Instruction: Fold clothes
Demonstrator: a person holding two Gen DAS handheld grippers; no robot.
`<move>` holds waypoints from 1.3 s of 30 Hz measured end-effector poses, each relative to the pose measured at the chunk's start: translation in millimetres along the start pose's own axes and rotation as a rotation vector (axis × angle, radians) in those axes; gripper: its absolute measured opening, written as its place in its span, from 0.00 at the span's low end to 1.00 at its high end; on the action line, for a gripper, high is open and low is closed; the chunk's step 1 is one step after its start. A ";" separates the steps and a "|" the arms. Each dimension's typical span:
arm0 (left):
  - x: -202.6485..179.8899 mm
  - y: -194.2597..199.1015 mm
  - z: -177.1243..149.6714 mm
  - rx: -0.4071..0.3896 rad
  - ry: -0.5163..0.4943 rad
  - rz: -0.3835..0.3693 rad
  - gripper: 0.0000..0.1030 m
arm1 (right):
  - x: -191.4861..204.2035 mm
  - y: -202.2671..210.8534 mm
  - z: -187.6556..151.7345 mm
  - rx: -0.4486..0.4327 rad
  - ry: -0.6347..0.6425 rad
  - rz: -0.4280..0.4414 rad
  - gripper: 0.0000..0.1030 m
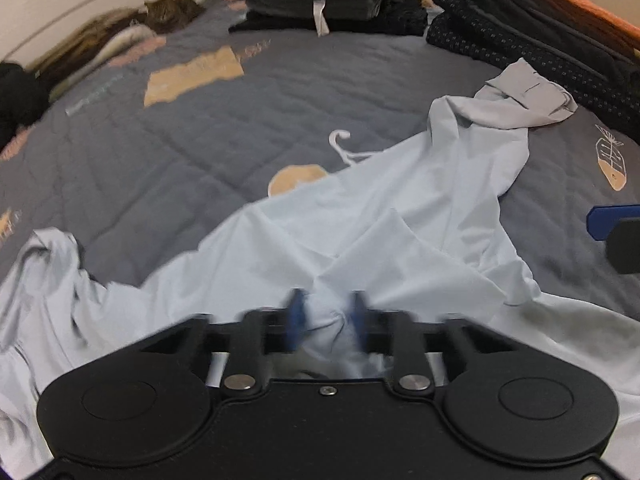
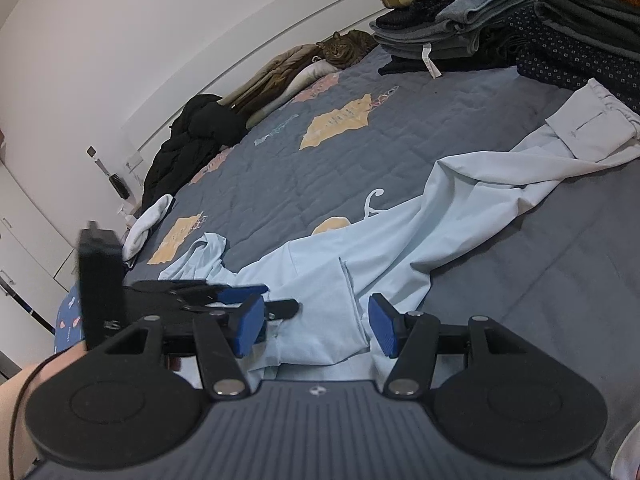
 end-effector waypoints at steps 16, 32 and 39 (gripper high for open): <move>27.8 98.2 -31.7 -0.213 0.359 0.086 0.51 | -9.1 -1.0 3.0 -0.006 0.006 -0.020 0.55; -35.4 209.0 -214.4 0.104 0.177 0.744 0.52 | 12.6 -21.2 -24.8 0.030 0.078 0.011 0.55; -49.9 184.0 -233.3 0.226 -0.204 0.832 0.52 | 3.8 -32.7 -29.4 0.036 0.038 -0.039 0.55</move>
Point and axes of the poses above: each gripper's, at about its wrist camera, not at the fingertips, and y roughly against the way its jaws point, x to its left, z to its top, the point moved 5 cm from there along -y, roughly the way its jaws point, and after that the axes turned 7 degrees about -y, right-handed, at the moved point
